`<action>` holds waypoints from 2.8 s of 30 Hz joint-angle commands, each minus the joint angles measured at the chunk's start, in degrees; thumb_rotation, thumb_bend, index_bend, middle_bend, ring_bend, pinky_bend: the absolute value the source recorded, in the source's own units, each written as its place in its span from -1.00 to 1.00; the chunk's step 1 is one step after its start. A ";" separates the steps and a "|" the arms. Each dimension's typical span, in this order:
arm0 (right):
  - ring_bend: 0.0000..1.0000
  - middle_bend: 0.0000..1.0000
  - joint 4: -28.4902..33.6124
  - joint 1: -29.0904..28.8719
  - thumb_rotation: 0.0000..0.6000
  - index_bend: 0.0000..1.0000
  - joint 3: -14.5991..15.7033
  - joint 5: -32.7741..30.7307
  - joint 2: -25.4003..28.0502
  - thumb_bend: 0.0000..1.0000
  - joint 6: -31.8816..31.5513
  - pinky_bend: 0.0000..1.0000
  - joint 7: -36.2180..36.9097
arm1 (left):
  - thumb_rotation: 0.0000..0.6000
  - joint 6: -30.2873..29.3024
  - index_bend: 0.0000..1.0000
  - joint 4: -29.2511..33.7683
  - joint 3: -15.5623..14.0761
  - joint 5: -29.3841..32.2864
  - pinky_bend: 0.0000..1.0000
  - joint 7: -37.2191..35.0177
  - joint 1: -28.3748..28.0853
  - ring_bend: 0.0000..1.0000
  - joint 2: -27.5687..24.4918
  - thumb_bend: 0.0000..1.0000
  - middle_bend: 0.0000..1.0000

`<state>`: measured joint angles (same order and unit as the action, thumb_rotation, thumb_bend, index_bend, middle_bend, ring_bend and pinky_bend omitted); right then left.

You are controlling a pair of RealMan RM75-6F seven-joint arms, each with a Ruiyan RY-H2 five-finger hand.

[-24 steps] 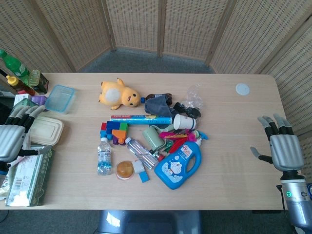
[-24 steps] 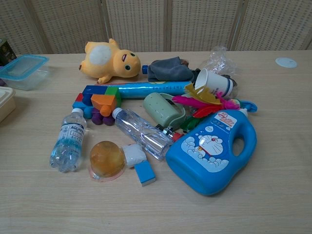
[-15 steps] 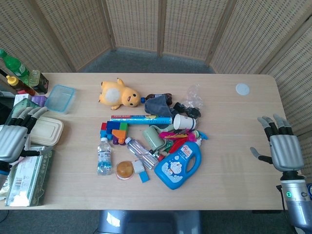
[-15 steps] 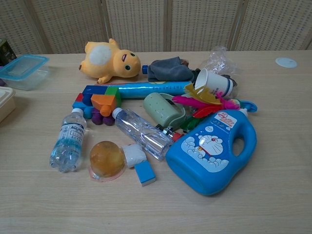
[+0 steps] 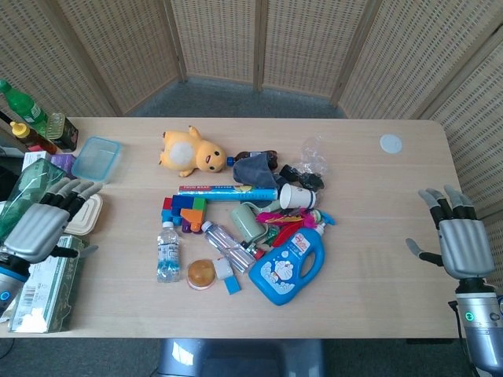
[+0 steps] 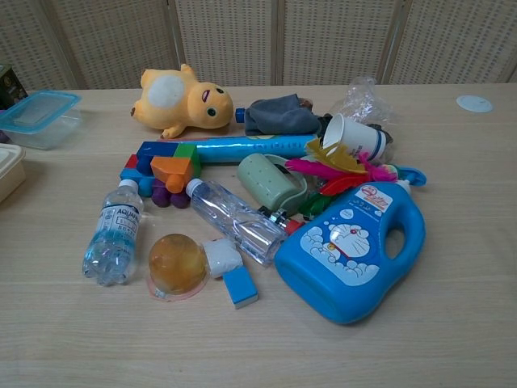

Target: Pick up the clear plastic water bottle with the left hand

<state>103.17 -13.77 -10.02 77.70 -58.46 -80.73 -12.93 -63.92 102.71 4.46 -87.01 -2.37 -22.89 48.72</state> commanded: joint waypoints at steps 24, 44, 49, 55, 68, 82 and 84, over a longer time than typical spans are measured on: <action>-1.00 -0.64 1.28 1.45 0.71 -0.74 -0.24 -0.16 1.39 -0.53 -1.93 -0.75 0.14 | 1.00 15.14 -1.00 -11.33 -9.33 -15.18 -1.00 4.47 -11.14 -1.00 11.03 -0.71 -1.00; -1.00 -0.64 2.16 3.93 0.70 -0.74 -0.23 -0.22 3.83 -0.53 -4.66 -0.75 1.35 | 1.00 17.11 -1.00 -24.75 -10.94 -16.79 -1.00 1.54 -17.29 -1.00 25.10 -0.71 -1.00; -1.00 -0.64 2.17 4.40 0.71 -0.74 -0.23 -0.34 4.16 -0.53 -4.96 -0.75 1.77 | 1.00 16.82 -1.00 -28.08 -11.45 -17.10 -1.00 1.87 -18.25 -1.00 28.17 -0.71 -1.00; -1.00 -0.64 2.19 4.72 0.72 -0.74 -0.33 -0.22 4.42 -0.53 -5.33 -0.75 2.08 | 1.00 16.51 -1.00 -32.01 -12.27 -17.39 -1.00 1.62 -19.22 -1.00 31.48 -0.71 -1.00; -1.00 -0.64 2.69 5.14 0.72 -0.73 -0.41 0.53 5.00 -0.54 -5.66 -0.75 3.19 | 1.00 8.15 -0.07 -42.85 -14.61 -21.45 -0.90 1.73 -19.02 -0.48 39.05 -0.38 -0.14; -1.00 -0.64 2.80 5.63 0.71 -0.73 -0.50 0.72 5.29 -0.53 -6.14 -0.75 3.58 | 1.00 4.80 0.49 -45.82 -15.47 -20.12 -0.06 0.20 -18.53 0.11 40.64 -0.31 0.41; -1.00 -0.64 2.76 5.66 0.72 -0.73 -0.53 0.74 5.27 -0.53 -6.18 -0.75 3.64 | 1.00 3.34 0.50 -45.54 -14.88 -19.61 -0.03 -0.25 -18.31 0.12 40.11 -0.31 0.41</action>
<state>105.94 -8.11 -10.54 78.44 -53.18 -86.90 -9.29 -59.61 56.98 -10.92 -107.14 -2.13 -41.46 89.21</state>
